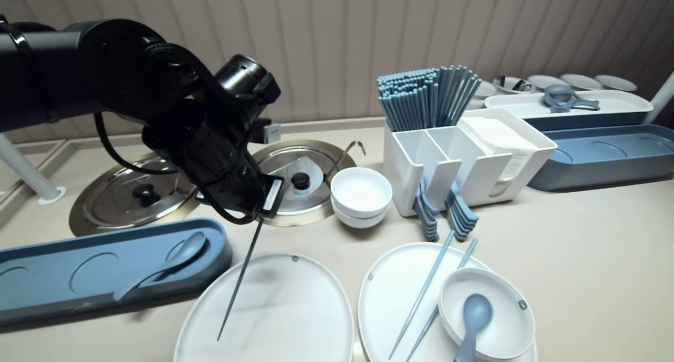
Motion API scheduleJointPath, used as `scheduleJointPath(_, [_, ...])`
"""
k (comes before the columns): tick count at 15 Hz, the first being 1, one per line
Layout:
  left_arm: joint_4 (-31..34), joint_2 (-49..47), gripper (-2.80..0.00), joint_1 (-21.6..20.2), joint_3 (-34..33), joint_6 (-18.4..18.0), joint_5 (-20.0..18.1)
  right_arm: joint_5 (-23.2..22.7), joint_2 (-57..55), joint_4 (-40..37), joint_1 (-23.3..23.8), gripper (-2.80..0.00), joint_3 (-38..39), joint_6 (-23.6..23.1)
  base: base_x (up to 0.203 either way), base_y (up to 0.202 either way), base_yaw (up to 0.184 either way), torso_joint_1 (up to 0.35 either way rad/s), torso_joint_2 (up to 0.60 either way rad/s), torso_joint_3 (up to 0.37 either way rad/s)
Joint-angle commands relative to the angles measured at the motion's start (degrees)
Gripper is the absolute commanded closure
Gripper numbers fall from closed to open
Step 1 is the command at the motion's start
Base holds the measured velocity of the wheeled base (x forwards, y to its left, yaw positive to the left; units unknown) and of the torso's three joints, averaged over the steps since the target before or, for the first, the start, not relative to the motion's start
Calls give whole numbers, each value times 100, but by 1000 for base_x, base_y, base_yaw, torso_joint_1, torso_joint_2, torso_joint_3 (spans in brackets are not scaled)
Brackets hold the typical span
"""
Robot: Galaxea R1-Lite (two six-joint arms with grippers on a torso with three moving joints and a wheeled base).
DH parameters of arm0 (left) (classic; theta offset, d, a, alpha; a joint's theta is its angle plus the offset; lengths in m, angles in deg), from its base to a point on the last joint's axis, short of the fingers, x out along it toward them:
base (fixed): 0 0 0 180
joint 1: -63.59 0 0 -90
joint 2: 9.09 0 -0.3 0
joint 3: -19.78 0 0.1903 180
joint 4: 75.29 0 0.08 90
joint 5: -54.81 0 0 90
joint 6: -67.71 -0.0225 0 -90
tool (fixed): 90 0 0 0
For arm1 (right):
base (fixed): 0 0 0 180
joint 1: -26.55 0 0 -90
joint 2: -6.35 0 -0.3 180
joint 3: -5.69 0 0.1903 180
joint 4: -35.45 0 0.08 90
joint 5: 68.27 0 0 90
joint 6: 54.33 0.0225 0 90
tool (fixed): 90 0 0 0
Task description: Put the chopsticks back from the plate
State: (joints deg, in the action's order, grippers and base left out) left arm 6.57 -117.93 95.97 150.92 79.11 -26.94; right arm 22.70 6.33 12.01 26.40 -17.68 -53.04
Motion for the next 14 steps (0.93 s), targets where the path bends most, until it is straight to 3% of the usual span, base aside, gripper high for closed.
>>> scheduleJointPath(1, [39,156,0,-31,69,8,9,0,2,-1,-3,0,0,3,1,-45,20,-2,2,-2])
scheduleJointPath(4, [40,398,0,-249,86,-15,10,-1,2,-1,-3,0,0,3,1,-147,14,4,1,4])
scheduleJointPath(14, [48,732,0,-267,60,-94,1,8,2,-1,-3,0,0,3,0,-196,3,4,3,1])
